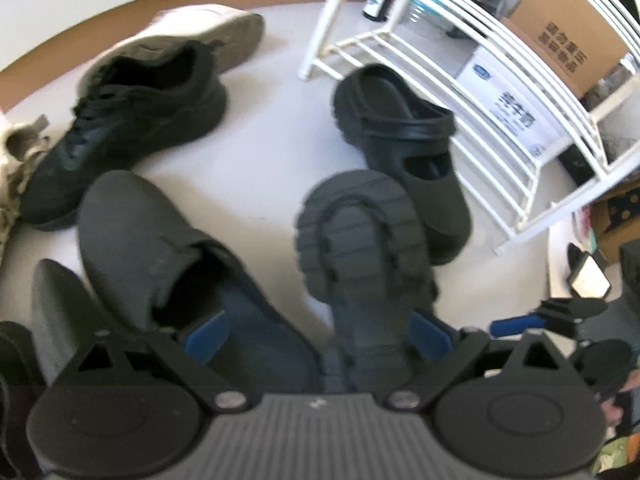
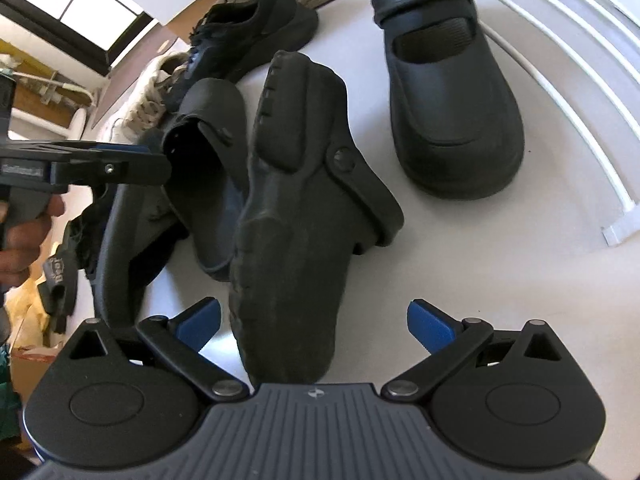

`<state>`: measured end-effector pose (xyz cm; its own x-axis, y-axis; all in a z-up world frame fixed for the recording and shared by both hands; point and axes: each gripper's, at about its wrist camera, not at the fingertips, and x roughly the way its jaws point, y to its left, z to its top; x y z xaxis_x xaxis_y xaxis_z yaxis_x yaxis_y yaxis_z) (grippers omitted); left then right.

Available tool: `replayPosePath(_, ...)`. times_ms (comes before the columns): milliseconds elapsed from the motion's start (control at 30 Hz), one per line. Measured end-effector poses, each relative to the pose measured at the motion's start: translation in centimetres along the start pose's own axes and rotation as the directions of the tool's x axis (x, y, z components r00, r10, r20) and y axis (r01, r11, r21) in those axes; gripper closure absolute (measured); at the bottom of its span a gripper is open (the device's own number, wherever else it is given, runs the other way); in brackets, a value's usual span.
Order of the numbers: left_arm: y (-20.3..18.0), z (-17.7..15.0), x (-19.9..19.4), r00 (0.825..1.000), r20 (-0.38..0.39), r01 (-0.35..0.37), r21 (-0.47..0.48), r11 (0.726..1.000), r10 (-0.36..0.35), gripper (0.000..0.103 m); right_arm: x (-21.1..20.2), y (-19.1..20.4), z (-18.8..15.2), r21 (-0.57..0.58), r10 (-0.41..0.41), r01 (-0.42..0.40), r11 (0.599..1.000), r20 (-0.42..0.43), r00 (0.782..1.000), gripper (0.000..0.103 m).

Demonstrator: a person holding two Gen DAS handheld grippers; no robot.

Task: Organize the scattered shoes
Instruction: 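Lower the black-soled shoe beside the black clog and open the left tool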

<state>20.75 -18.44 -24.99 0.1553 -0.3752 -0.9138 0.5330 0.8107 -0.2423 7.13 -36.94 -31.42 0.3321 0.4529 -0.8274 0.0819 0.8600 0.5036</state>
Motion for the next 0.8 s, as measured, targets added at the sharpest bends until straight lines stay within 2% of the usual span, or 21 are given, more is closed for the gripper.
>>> replayPosePath(67,0.2,0.1,0.8,1.000,-0.004,-0.009,-0.020,1.000,0.009,0.005,-0.2,0.0,0.2,0.008,0.006,-0.006,1.000,0.006,1.000,0.001)
replayPosePath(233,0.5,-0.4,0.7,1.000,0.014,-0.006,-0.060,0.998,0.007,0.005,-0.2,-0.2,0.1,0.082,0.088,-0.090,0.993,0.019,0.996,0.001)
replayPosePath(333,-0.2,-1.0,-0.2,0.999,0.010,-0.039,-0.026,0.999,0.039,0.006,-0.5,-0.2,-0.1,0.084,0.108,-0.110,0.990,0.034,0.994,0.001)
replayPosePath(400,-1.4,-1.8,-2.4,0.996,0.007,-0.084,0.078,0.993,0.084,0.006,-0.9,0.0,-0.2,0.066,0.094,-0.098,0.993,0.055,0.994,0.001)
replayPosePath(467,-1.6,-2.3,-3.9,0.994,0.022,-0.112,0.094,0.989,0.110,0.005,-1.3,-0.2,-0.4,0.081,0.087,-0.093,0.992,0.076,0.993,0.001)
replayPosePath(533,-2.0,-2.9,-5.1,0.991,0.030,-0.130,0.072,0.989,0.128,0.004,-1.4,-0.5,-0.7,0.130,0.109,-0.122,0.984,0.098,0.989,0.001)
replayPosePath(667,-3.0,-5.0,-5.5,0.993,0.048,-0.112,0.060,0.992,0.109,0.005,-0.5,-0.7,-0.8,0.189,0.140,-0.161,0.969,0.119,0.983,0.001)
replayPosePath(733,-2.8,-5.5,-5.2,0.997,0.042,-0.067,0.030,0.997,0.066,0.007,-0.2,-0.8,-0.8,0.199,0.167,-0.191,0.961,0.128,0.977,0.001)
replayPosePath(800,-1.9,-6.0,-4.5,1.000,0.027,0.016,-0.007,1.000,-0.015,0.008,-0.1,-1.2,-0.7,0.217,0.186,-0.213,0.953,0.137,0.973,0.001)
